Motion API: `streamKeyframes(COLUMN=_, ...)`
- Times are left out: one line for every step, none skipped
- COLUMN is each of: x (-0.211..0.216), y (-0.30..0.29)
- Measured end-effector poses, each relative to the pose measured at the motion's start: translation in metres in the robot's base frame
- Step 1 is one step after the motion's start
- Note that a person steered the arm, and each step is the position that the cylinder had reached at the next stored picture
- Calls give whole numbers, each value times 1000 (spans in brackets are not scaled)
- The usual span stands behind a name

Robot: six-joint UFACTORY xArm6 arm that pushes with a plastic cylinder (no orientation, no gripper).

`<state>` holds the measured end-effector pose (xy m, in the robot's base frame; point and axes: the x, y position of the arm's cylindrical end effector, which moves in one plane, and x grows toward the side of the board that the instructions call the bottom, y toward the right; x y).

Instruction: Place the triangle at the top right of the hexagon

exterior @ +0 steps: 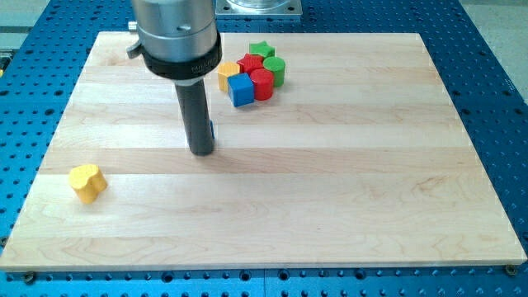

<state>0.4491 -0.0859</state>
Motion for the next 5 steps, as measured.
streamKeyframes(x=-35, y=-4)
streamKeyframes(x=-73, y=-12)
streamKeyframes(x=-110, y=-21)
streamKeyframes(x=-128, y=-67)
streamKeyframes(x=-160, y=-69)
